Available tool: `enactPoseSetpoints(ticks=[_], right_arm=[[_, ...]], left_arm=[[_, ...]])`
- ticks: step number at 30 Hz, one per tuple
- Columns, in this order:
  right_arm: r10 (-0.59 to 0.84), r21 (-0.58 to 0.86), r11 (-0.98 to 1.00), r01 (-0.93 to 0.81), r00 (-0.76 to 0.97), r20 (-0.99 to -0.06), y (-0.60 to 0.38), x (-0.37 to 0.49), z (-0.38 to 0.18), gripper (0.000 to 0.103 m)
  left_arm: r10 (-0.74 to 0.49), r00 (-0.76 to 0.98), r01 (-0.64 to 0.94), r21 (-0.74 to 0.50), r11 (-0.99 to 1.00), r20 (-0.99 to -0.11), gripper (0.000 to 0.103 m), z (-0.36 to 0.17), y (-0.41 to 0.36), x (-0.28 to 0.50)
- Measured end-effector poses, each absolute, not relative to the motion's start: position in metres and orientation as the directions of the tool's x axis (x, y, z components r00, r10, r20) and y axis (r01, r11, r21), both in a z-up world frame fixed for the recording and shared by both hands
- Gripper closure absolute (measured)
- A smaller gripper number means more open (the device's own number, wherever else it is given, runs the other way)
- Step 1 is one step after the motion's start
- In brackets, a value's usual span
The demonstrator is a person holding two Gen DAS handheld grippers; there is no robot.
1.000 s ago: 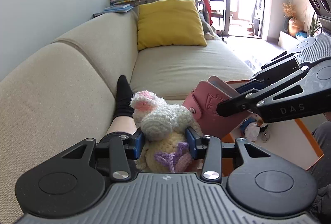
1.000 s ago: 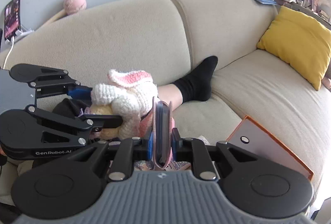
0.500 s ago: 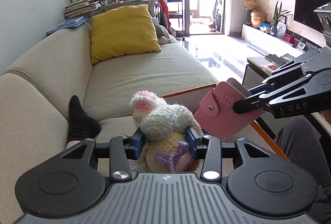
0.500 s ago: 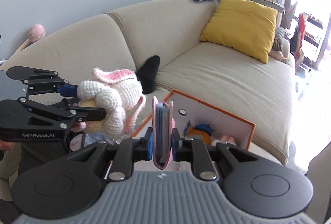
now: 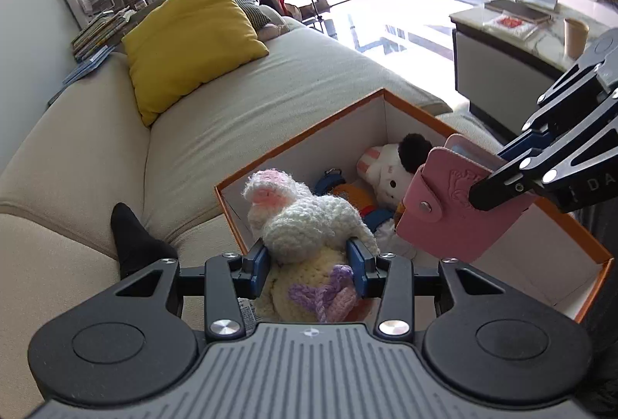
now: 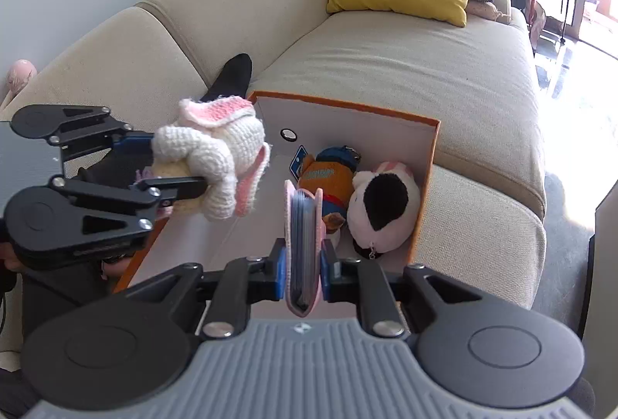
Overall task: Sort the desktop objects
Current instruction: 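Carry the bunny and pink wallet into the orange box and open both grippers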
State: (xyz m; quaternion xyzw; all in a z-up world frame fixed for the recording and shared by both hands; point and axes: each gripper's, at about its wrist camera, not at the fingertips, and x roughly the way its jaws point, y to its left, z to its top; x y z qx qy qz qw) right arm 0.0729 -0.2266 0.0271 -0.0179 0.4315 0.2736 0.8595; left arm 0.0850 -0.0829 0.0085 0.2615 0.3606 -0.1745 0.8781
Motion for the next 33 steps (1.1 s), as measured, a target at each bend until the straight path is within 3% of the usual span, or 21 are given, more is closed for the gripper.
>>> enactPoseSetpoints(ticks=[9,14,20,25,33], right_arm=[[0.461,0.25,0.849,-0.464,0.424,-0.779,-0.243,0.079,0.004,0.085],[0.463,0.262,0.85,-0.456,0.412,-0.785,-0.245,0.084,-0.007,0.085],[0.434,0.24,0.868,-0.435,0.427,-0.793,-0.246,0.087,-0.011,0.085],[0.42,0.247,0.882,-0.4,0.432,-0.798,-0.245,0.09,-0.008,0.085],[0.34,0.221,0.926,-0.306,0.42,-0.841,-0.231,0.092,-0.016,0.085]], left_arm=[[0.055,0.629,0.497,0.455,0.739,-0.776,0.054,-0.042,-0.112,0.12],[0.082,0.615,0.489,0.461,0.741,-0.784,0.054,-0.055,-0.114,0.137],[0.058,0.602,0.512,0.441,0.737,-0.797,0.053,-0.069,-0.111,0.149],[0.017,0.595,0.519,0.4,0.755,-0.804,0.046,-0.064,-0.104,0.146],[-0.102,0.638,0.516,0.325,0.793,-0.764,0.039,-0.033,-0.089,0.117]])
